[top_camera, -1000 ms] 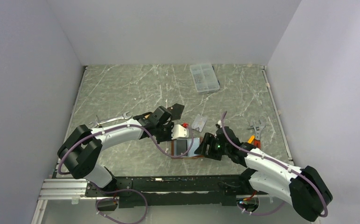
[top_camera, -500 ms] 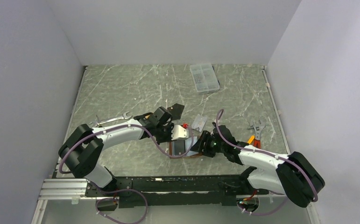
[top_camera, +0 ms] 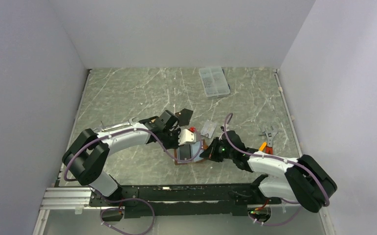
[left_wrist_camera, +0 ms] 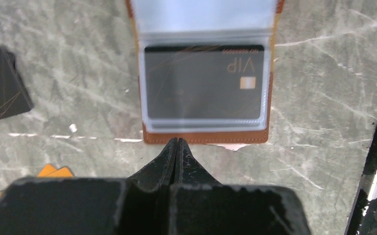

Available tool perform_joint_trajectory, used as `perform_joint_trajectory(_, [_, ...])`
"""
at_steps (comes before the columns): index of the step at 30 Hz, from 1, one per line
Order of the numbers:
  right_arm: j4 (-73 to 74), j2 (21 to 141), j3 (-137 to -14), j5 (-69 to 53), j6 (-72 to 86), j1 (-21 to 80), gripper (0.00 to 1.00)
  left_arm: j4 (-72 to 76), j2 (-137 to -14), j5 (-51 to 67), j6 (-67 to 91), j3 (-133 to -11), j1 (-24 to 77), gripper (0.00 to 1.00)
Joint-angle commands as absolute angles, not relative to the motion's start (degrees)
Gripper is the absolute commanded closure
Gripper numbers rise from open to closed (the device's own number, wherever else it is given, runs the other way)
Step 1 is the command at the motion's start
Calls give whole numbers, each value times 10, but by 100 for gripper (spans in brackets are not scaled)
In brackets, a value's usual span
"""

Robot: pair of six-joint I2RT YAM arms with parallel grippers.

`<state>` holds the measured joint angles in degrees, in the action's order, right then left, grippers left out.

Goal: Put the credit cards into the card holder
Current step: Close the card holder at the center of the board.

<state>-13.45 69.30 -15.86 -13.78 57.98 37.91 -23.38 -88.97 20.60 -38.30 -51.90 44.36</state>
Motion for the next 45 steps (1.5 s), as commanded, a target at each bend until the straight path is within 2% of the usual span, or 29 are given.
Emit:
perform_joint_trajectory(1, [-108,632,-187,-127,562,375,100,-243,-875,255,-367,-553,400,100])
perform_joint_trajectory(7, [-48,572,-217,-154,533,364,100,-238,-888,265,-362,-569,360,100])
perform_joint_trajectory(16, [97,508,-307,-164,449,366,100,-189,-897,332,-221,-613,253,86])
perform_joint_trajectory(20, [120,485,-336,-189,429,365,100,-197,-932,362,-187,-645,224,86])
perform_joint_trajectory(30, [94,455,-392,-238,423,365,100,-128,-943,536,-96,-587,224,87])
perform_joint_trajectory(36, [6,466,-376,-227,457,363,100,-77,-915,625,-47,-554,225,89])
perform_joint_trajectory(41, [-74,495,-341,-200,497,363,100,-54,-878,658,-11,-551,226,91])
perform_joint_trajectory(45, [-79,513,-323,-191,504,364,100,-44,-857,631,8,-539,226,94])
